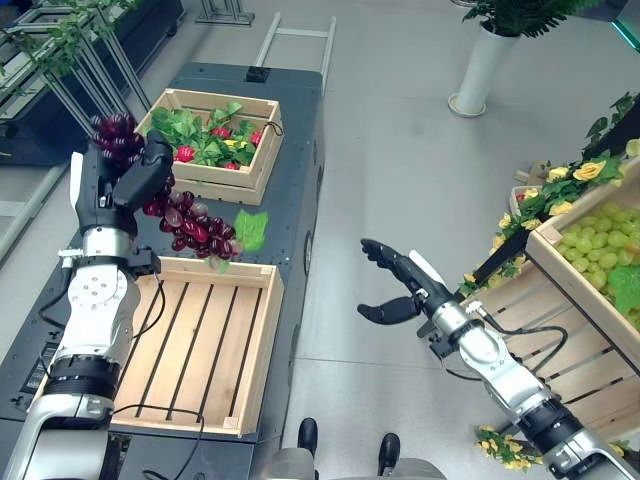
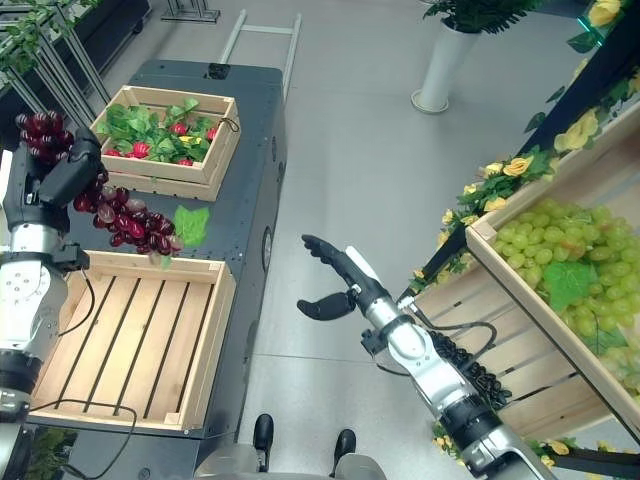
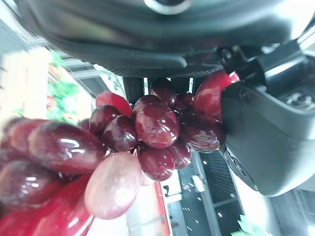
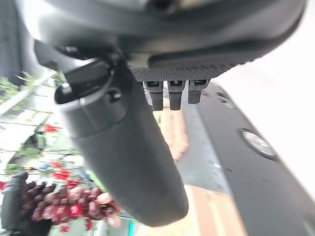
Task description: Pick up the fruits from the basket on one side to the basket on the other side
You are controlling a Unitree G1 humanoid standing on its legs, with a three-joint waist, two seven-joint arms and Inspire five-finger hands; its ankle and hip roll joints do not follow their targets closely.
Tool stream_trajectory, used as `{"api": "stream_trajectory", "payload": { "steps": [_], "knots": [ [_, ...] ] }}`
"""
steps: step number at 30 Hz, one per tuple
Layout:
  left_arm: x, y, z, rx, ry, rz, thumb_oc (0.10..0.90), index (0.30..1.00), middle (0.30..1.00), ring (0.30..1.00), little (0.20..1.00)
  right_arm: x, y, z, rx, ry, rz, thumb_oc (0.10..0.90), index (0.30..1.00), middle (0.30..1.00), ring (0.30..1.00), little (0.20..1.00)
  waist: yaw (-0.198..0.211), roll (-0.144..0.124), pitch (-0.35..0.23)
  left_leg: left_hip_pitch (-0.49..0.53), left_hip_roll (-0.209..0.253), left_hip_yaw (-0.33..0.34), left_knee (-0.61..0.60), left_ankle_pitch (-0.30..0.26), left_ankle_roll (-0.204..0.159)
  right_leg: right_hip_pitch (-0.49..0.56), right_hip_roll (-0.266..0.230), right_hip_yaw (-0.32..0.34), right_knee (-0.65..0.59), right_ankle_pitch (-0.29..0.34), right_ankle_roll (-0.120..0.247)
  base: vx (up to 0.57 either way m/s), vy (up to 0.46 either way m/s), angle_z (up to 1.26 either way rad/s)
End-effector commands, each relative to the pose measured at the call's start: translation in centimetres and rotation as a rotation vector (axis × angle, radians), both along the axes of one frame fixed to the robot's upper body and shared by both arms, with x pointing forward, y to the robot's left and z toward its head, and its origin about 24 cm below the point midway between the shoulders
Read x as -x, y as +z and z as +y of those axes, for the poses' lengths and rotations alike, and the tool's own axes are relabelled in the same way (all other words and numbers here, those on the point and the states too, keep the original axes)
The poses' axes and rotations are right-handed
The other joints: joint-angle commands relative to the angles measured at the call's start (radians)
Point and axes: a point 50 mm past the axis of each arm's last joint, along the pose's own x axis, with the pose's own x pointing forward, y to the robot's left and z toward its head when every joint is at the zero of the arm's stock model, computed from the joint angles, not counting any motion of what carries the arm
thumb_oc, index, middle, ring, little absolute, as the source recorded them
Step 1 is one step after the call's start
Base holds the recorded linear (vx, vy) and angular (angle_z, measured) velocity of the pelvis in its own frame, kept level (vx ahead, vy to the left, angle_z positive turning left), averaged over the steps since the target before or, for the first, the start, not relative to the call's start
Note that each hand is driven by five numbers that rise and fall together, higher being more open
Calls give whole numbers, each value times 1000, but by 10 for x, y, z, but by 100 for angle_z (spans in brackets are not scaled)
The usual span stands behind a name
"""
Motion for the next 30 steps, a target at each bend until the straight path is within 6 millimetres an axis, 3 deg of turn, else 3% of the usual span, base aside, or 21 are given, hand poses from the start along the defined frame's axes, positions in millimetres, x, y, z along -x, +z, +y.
{"api": "stream_trajectory", "payload": {
  "steps": [1,6,8,15,21,30],
  "knots": [
    [-14,72,-25,-103,-89,-252,400,300,300,300,300,-12,50,21,-165,140,-107,800,900,900,900,900,0,82,-189,1,-66,-47,0,-111,-12,-20,49,4,17,-35,-47,0,-34,-4],
    [-23,88,-46,-127,-169,-267,400,300,300,300,300,-21,70,33,-248,211,-79,800,900,900,900,900,-10,85,-200,11,-63,-35,0,-114,-15,-8,53,9,4,-30,-52,0,-7,-1],
    [-31,95,-64,-159,-216,-248,400,300,300,300,300,-28,84,39,-281,202,-105,800,900,900,900,900,-18,88,-205,17,-59,-24,0,-117,-17,-5,55,10,7,-31,-54,-8,-40,-3],
    [-47,100,-93,-177,-297,-208,400,300,300,300,300,-36,108,58,-325,229,-115,800,900,900,900,900,-41,93,-209,33,-56,-4,0,-124,-18,3,62,31,2,-26,-57,-11,-17,-12],
    [-54,102,-119,-165,-349,-210,400,300,300,300,300,-39,108,79,-456,279,-6,800,900,900,900,900,-50,87,-213,43,-51,23,0,-125,-19,5,64,44,2,-24,-60,-11,-15,-14],
    [-58,103,-148,-142,-448,-209,400,300,300,300,300,-51,115,95,-604,258,88,800,900,900,900,900,-47,83,-214,46,-48,28,0,-125,-20,6,67,48,2,-24,-64,-8,-4,-2]
  ]
}}
